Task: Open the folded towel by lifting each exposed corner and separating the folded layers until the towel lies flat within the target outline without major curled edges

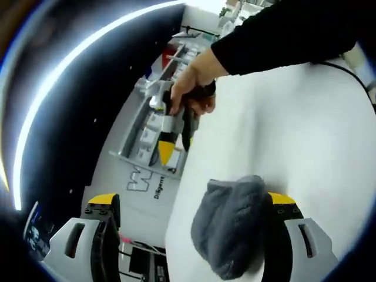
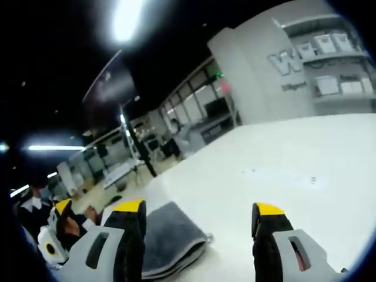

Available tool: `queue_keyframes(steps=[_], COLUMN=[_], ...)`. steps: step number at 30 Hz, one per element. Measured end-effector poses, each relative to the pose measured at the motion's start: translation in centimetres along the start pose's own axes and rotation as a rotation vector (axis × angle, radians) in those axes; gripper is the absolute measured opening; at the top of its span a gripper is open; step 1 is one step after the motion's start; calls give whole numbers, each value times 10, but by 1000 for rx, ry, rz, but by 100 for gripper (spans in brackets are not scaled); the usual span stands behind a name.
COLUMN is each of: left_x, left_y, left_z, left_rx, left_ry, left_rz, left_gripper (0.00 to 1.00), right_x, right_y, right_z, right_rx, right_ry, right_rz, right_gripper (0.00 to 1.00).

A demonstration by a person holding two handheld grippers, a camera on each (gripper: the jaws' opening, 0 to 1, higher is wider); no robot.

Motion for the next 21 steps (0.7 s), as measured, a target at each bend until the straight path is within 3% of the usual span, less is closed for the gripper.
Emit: queue_keyframes(steps=[6,11,18,21], left_x=[10,20,33,34], left_y=[-18,-32,-38,-41], left_z=[-4,-4,-10,-11], left_rx=[15,41,27,17], left_ry=[4,-3,19,23], left_rz=[6,-6,-3,-17], left_gripper=[100,100,100,93], right_x=[6,18,26,28], right_y=[-21,-25,-35,-39], right_z=[-4,-14,-19,-24], right_rx=[68,91,132,144], right_ry=[10,47,61,73], right_rz=[-2,8,12,6], right_gripper=[65,65,65,64])
Point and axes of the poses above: the point that each gripper's makers call its tool centre point, and the gripper's own axes: x roughly forward along the fingers, y roughly to its left, z roughly out of its top, the point moved 8 cm from there along -x, roughly backward along the fingers, and after that the axes turned 12 degrees about z, right-handed, at the moved point
